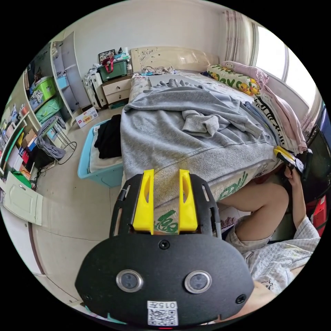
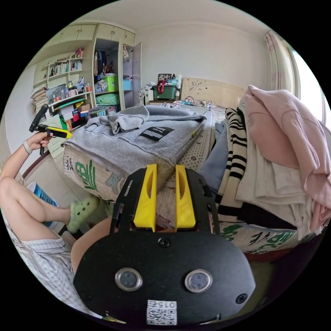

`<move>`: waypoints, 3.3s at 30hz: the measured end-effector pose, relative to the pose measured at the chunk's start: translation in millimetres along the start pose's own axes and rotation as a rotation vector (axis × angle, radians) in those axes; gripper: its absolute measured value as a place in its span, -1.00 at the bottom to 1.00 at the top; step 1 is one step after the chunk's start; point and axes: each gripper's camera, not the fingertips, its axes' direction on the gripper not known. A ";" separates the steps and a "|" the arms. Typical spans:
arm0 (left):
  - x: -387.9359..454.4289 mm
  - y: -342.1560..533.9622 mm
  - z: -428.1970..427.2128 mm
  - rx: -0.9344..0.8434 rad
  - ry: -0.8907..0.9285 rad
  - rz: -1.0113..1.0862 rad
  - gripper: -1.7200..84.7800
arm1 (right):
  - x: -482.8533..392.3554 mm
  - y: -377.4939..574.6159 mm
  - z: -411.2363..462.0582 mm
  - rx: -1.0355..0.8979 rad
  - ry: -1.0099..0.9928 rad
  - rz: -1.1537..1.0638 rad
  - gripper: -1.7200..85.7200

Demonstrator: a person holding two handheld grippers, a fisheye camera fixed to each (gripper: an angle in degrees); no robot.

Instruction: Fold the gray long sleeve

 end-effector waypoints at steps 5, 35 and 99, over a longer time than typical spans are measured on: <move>-8.3 12.3 -40.8 0.116 0.130 0.067 -0.78 | 0.6 -13.7 6.2 -0.053 -0.009 0.015 -0.76; -76.1 -116.5 27.6 0.268 0.272 0.357 -0.74 | -14.7 -88.2 41.3 -0.364 0.162 -0.042 -0.77; 115.0 -252.2 -203.5 1.176 -0.100 0.799 -0.84 | -243.3 8.0 53.0 0.620 0.916 -1.119 -0.85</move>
